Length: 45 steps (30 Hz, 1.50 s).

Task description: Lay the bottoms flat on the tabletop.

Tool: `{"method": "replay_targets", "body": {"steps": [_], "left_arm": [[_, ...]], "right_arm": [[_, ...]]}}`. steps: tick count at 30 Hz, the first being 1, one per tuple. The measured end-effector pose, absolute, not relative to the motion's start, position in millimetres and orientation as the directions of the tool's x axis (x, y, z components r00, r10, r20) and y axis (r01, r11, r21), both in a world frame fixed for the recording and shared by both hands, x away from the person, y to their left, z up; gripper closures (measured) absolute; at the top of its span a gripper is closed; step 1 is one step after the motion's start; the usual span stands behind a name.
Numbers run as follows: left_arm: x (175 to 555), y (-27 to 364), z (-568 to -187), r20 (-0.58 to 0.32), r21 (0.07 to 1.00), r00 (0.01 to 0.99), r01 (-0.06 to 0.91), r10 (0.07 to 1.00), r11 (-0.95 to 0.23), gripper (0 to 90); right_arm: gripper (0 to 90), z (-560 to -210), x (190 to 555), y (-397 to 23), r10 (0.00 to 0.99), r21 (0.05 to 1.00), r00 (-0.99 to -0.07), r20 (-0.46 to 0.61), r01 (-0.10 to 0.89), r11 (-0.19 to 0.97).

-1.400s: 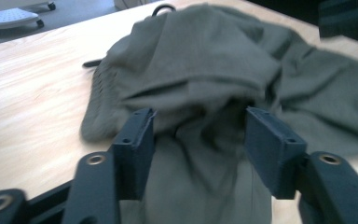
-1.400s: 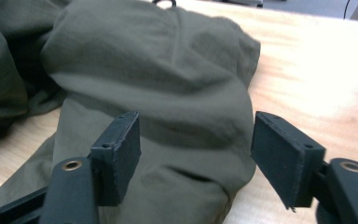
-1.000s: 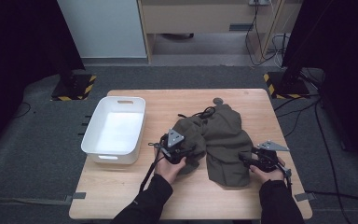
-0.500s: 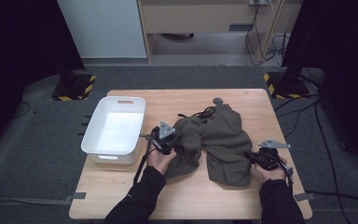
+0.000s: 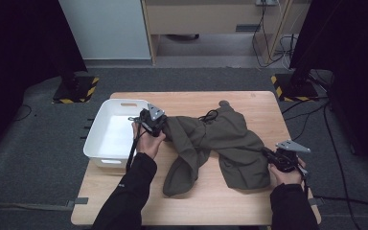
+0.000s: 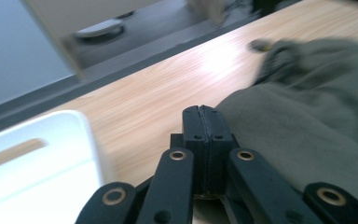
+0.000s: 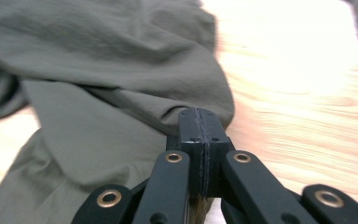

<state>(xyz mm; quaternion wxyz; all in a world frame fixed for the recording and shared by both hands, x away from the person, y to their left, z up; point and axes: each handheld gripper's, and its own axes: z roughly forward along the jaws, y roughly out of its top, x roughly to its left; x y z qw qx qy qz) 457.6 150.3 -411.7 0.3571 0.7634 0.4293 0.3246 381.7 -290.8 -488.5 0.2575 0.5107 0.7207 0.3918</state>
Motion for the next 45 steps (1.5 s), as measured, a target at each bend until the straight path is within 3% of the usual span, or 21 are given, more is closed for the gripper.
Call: {"method": "replay_targets", "body": {"steps": [5, 8, 11, 18, 24, 31, 34, 39, 45], "left_arm": [[476, 158, -424, 0.213, 0.789, 0.347, 0.49, 0.913, -0.371, 88.3], [478, 157, -429, 0.176, 0.798, 0.336, 0.502, 0.925, -0.334, 81.5], [471, 158, -424, 0.143, 0.829, 0.342, 0.471, 0.929, -0.301, 71.5], [434, 160, -410, 0.034, 0.885, 0.44, 0.403, 0.897, -0.232, 60.4], [394, 143, -433, -0.008, 0.881, 0.567, 0.394, 0.824, -0.262, 48.4], [379, 121, -478, -0.009, 0.838, 0.631, 0.428, 0.776, -0.339, 41.7], [378, 116, -494, 0.039, 0.799, 0.639, 0.442, 0.768, -0.408, 41.6], [374, 118, -505, 0.03, 0.776, 0.626, 0.477, 0.779, -0.413, 42.6], [377, 119, -523, 0.042, 0.712, 0.633, 0.523, 0.773, -0.468, 58.4]], "right_arm": [[89.9, -494, 384, -295, 0.947, 0.817, -0.32, 0.013, 0.55, 0.175], [88.0, -494, 384, -294, 0.941, 0.822, -0.337, 0.018, 0.541, 0.178], [80.4, -492, 382, -293, 0.935, 0.839, -0.354, 0.023, 0.515, 0.174], [57.1, -487, 376, -285, 0.92, 0.869, -0.39, 0.048, 0.47, 0.154], [39.9, -487, 374, -272, 0.909, 0.871, -0.413, 0.054, 0.465, 0.159], [32.2, -494, 375, -260, 0.881, 0.857, -0.472, 0.033, 0.467, 0.219], [29.7, -496, 376, -256, 0.878, 0.851, -0.477, 0.03, 0.473, 0.227], [27.6, -505, 379, -250, 0.863, 0.822, -0.505, 0.007, 0.495, 0.282], [28.2, -519, 383, -240, 0.842, 0.747, -0.538, -0.029, 0.548, 0.376]]}}
